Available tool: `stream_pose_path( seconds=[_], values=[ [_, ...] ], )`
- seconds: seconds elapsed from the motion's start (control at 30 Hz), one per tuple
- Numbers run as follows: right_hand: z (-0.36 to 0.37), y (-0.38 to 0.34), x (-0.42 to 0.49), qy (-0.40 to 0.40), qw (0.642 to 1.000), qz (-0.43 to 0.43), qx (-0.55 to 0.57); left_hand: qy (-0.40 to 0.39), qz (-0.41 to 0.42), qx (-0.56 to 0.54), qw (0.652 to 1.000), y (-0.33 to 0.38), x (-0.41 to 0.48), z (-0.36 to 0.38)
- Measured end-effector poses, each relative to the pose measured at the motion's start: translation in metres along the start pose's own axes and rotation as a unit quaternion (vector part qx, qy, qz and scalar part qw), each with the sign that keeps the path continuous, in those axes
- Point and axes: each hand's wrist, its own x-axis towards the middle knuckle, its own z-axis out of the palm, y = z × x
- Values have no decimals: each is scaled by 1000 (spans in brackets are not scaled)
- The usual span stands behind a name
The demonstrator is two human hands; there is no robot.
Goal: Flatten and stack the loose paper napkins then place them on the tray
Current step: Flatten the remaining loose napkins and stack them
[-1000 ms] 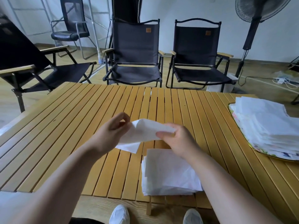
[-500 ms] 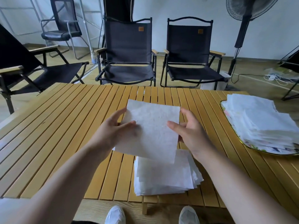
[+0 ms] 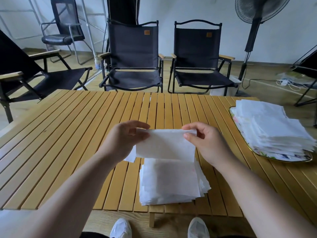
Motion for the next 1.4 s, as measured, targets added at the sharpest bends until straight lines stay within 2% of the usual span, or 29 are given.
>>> stream_pose_path(
  seconds=[0.2,0.3,0.37,0.43,0.5,0.6,0.7,0.77,0.83,0.93,1.07,1.2,1.3,1.4],
  values=[
    [-10,-5,-6,21,999,-32,-31,12,48,121,991,7,-7,-2],
    [-16,-3,-5,41,998,-40,-19,-7,57,88,994,10,-8,-4],
    [-23,-4,-7,3,999,-19,27,-67,25,33,997,12,-11,-5],
    [-29,-3,-10,-70,994,38,69,-133,-13,-5,991,11,-14,-4],
    [-31,2,-14,-147,984,99,-18,-156,-49,19,986,6,-14,0],
    [-23,10,-16,-230,944,158,-176,-191,-96,107,971,-1,-13,7],
    [-10,13,-12,-238,927,196,-213,-234,-132,183,946,-13,-9,11],
    [0,14,-4,-184,934,201,-233,-200,-132,217,946,-24,0,10],
    [13,10,4,-97,952,194,-217,-128,-129,247,952,-39,11,2],
    [46,-4,11,-23,975,141,-172,-44,-145,306,940,-66,19,-20],
    [106,-22,11,-82,972,61,-210,-45,-173,353,918,-88,18,-43],
    [155,-27,18,-153,931,43,-328,-41,-158,344,925,-90,18,-46],
    [171,-31,24,-142,916,49,-372,-40,-143,334,931,-92,17,-45],
    [167,-36,23,-134,926,16,-352,-34,-134,274,952,-85,15,-47]
  ],
)
